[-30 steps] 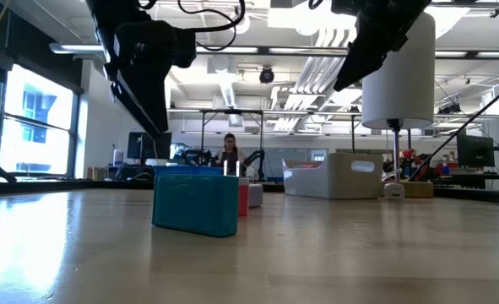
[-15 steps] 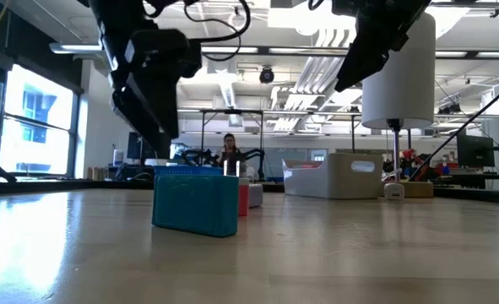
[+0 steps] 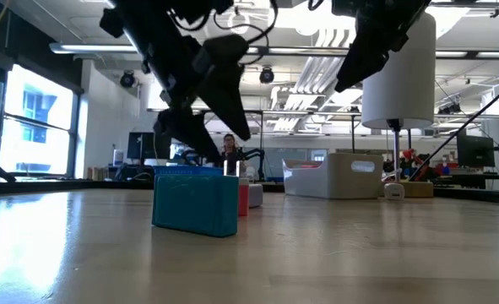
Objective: Pick & Place Office items
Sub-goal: Put the light purple charger adapter into the white bin
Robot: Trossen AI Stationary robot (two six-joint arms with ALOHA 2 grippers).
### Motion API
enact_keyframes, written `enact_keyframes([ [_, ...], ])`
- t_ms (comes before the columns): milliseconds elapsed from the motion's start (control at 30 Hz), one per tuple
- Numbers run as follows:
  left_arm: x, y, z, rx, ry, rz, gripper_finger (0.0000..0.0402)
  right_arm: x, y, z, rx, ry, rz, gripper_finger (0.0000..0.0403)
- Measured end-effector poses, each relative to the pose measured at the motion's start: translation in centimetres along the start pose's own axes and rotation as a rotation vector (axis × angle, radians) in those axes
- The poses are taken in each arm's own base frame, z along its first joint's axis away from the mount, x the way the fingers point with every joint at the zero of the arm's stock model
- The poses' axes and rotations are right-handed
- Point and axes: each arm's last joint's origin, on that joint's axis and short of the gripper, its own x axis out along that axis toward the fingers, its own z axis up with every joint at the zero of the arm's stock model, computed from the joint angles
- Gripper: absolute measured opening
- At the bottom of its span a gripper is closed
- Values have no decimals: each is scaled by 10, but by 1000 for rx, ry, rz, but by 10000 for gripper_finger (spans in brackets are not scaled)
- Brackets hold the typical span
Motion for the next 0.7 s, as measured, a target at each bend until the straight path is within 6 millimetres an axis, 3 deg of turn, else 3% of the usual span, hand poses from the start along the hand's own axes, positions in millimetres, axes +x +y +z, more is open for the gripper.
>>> enact_keyframes([
  [200,20,2,-1,-17,-18,-6,339,0,0,0,-1,4,3,252],
  [700,37,7,-8,-13,-20,70,339,0,0,0,-1,5,2,252],
])
